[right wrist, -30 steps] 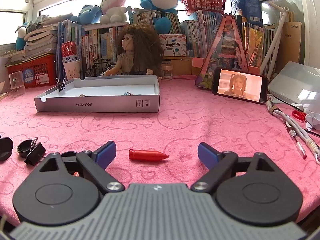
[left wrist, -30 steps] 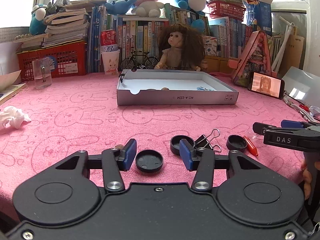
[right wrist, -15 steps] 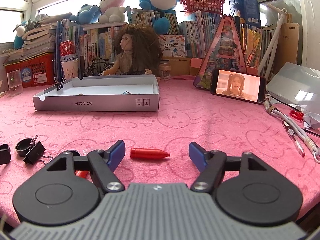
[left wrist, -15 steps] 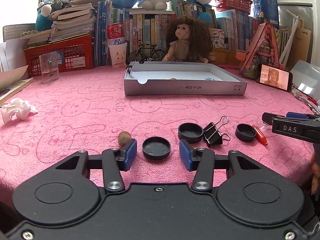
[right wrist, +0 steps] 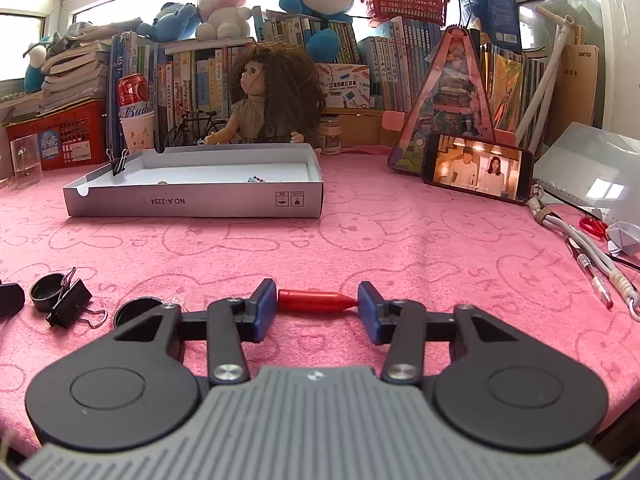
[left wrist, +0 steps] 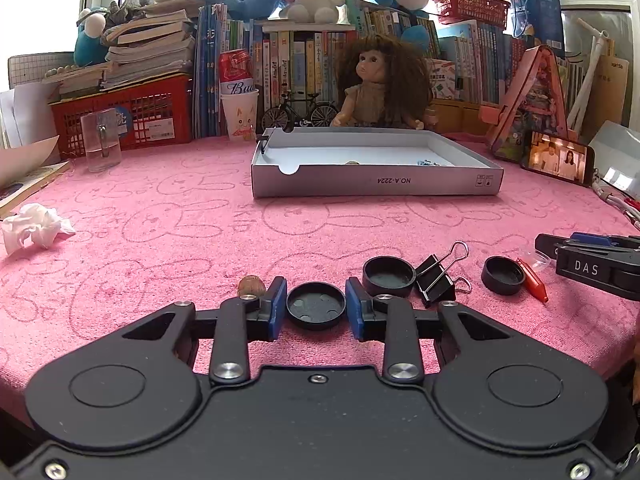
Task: Organize rigid objects
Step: 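Grasp a black round lid with the left tool while the right tool grasps the red crayon, then carry the black lid and red crayon over the white tray with both tools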
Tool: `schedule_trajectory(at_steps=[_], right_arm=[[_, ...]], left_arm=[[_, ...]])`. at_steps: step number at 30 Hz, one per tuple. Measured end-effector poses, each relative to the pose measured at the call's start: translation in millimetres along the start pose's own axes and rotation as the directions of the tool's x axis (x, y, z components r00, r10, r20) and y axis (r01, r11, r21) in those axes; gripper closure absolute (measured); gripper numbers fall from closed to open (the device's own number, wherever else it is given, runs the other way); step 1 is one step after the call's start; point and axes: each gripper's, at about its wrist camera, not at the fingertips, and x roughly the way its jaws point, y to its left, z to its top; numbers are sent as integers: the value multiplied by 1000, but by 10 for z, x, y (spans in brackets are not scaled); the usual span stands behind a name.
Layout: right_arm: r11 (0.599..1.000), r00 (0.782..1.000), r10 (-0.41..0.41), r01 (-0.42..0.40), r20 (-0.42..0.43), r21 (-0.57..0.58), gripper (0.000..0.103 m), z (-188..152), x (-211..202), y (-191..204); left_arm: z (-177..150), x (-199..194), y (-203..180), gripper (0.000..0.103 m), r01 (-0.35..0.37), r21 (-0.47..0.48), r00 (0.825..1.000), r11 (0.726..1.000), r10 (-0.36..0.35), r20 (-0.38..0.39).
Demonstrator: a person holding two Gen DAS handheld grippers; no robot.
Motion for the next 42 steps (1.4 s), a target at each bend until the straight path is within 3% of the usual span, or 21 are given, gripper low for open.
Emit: schedule_trajectory(at_steps=[42], right_arm=[[999,999,36,-36,41,0,54,275,30,41]], left_arm=[[450,159,-69,73,40,-22,998,999,-39,50]])
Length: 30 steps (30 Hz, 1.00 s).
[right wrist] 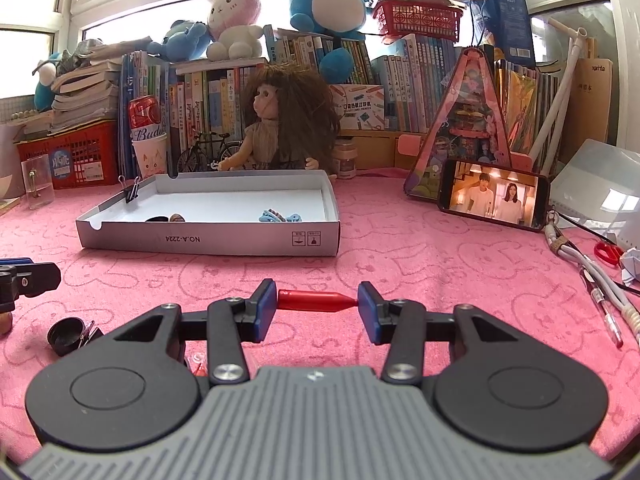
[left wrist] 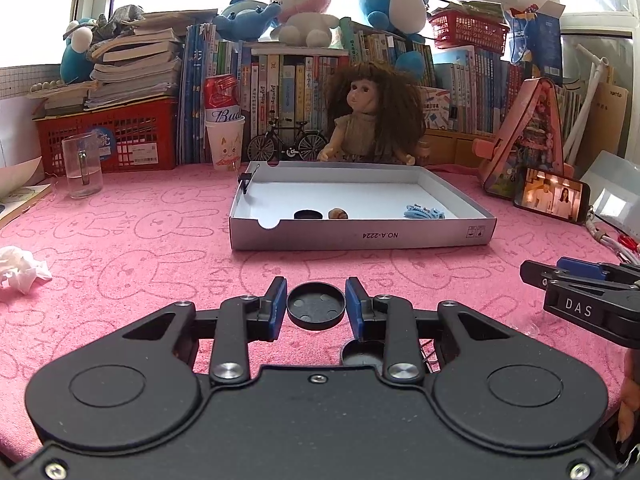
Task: Organize rigid objects
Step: 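Carry the black lid and red crayon over the white tray with both tools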
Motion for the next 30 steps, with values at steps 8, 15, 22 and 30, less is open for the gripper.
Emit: schedule_trajectory(at_steps=[8,15,22,30], right_arm=[[1000,1000,11,-11,5,5,54,98,66,7],[999,1000,28,-29,1,33,54,207,168,-4],[997,999,49,-48,-9,61,54,363,328,-6],[990,994,98,-91,-56,112,54,569,607,-4]], left_arm=[[124,76,-18,73,12,1,1000,1000,-12,13],[299,195,0,73,16,-8,1000,1000,-16,27],[518,390,88,73,9,-27,999,1000,-8,33],[795,792,216,73,6,-70,1000,998,-7,-8]])
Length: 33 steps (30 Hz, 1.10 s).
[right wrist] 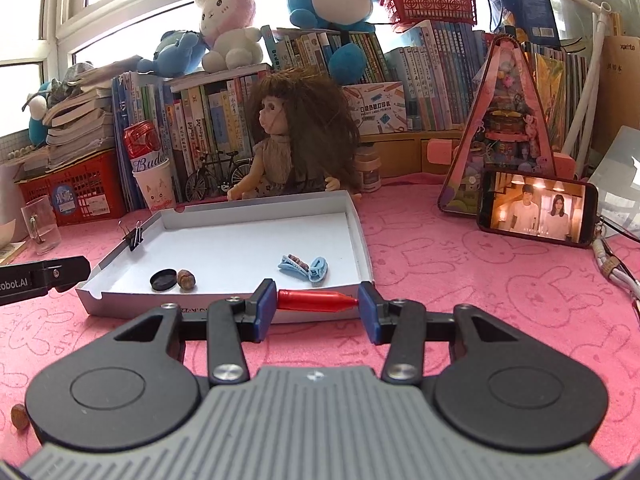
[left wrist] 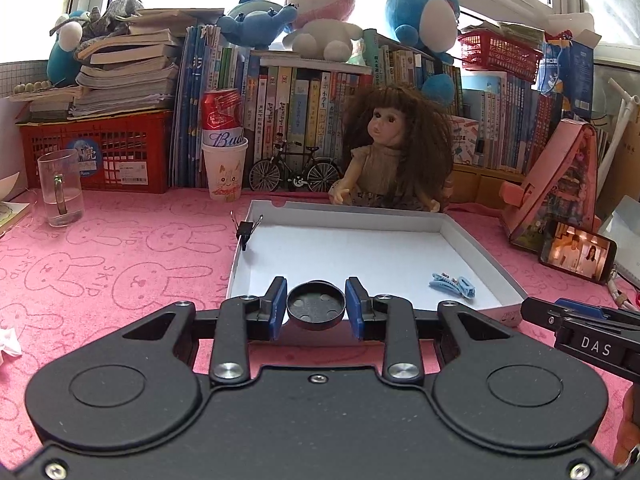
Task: Organize rigid objects
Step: 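Carry the black lid and red crayon over the white tray with both tools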
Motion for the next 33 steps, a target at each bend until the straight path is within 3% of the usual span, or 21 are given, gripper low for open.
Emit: schedule_trajectory(at_steps=[8,18,23,33], right_arm=[[986,985,112,-93,-132,137,54,292,457,-46],[981,959,157,-123,-237,150,54,424,994,105],[980,948,151,-107,-282,167,53,403,1203,111],[988,951,103,-63,-292,142,53,399,1352,100]], left_arm=[[194,589,132,73,-17,-31,994,999,13,-105],[181,1110,217,73,-60,-42,982,997,52,-182],[117,1226,194,73,-59,-37,979,998,51,-198],[114,1359,127,73,-74,6,981,997,74,-180]])
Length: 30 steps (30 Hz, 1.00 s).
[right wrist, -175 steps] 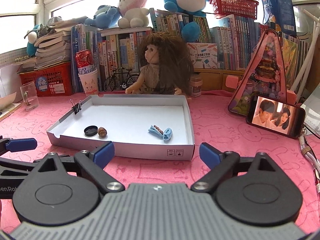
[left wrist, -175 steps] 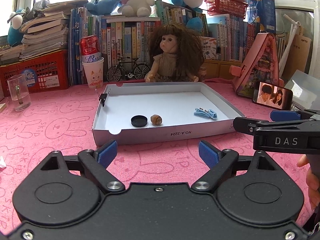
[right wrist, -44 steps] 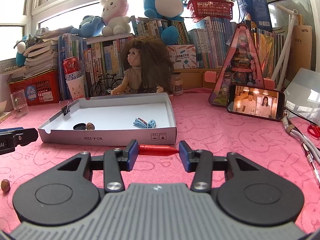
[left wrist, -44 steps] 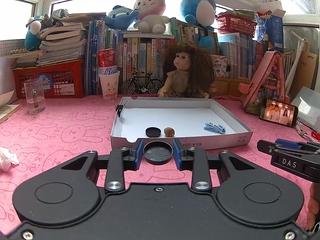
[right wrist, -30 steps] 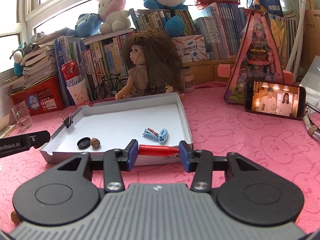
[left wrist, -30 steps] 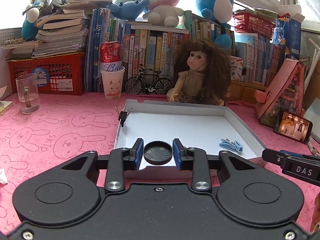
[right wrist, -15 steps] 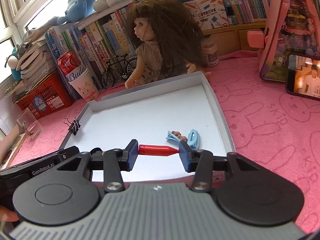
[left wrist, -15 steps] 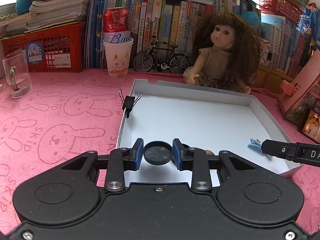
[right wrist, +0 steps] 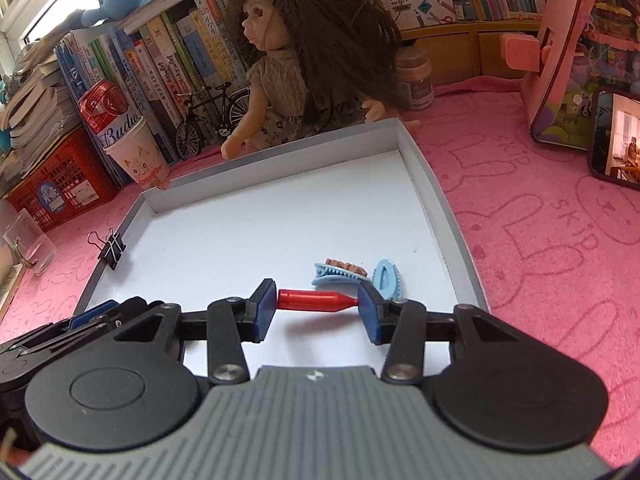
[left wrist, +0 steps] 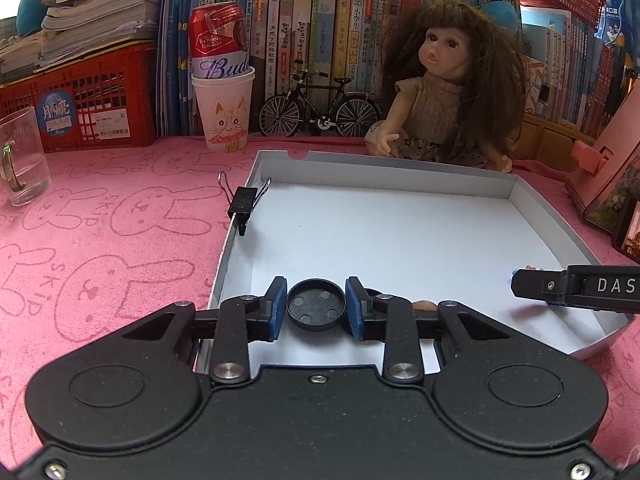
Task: Organize rigid objects
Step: 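Carry the black lid and red crayon over the white tray with both tools, then open both tools to drop the lid and crayon into the tray, then withdraw both open tools toward another black lid and the clear plastic cap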
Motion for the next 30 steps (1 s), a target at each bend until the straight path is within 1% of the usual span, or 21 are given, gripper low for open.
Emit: schedule_trajectory(at_steps=[7,8,9,10,12,15,16,18,21,24,30], right_arm=[[1000,1000,2,-2,3,-6,51,5,17,10],[1000,1000,3,-3,3,-6,47,3,15,10],[1000,1000,5,-5,3,-6,44,1,10,10],[1000,1000,11,-11,3,-4,38,-3,-1,7],[1000,1000,20,-20,6,-9,37,-20,-27,10],[999,1000,20,-19,17,-32,34,-54,-81,33],[999,1000,24,-23,21,-37,31,-64,-105,39],[998,999,32,-31,29,-49,29,-85,-160,53],[997,998,35,-31,49,-74,24,-116,-256,74],[995,997,32,-25,68,-97,21,-143,-344,86],[993,995,32,-22,91,-115,16,-197,-489,54]], left_arm=[[-4,2,-2,71,-3,-6,1000,1000,3,7],[-5,-9,-3,67,-6,-9,1000,1000,6,8],[-7,-26,-4,61,-10,-11,1000,1000,10,11],[-13,-50,-4,58,-12,-10,1000,1000,12,17],[-25,-103,-16,52,-5,4,1000,1000,5,31],[-18,-157,-23,44,0,14,1000,1000,-1,27],[-16,-179,-23,43,1,13,1000,1000,-1,24],[-19,-231,-27,37,7,15,1000,1000,-7,23],[-32,-328,-49,29,17,29,999,999,-18,40],[-51,-432,-94,25,26,51,998,998,-29,56],[-108,-637,-187,21,46,87,996,995,-52,73]])
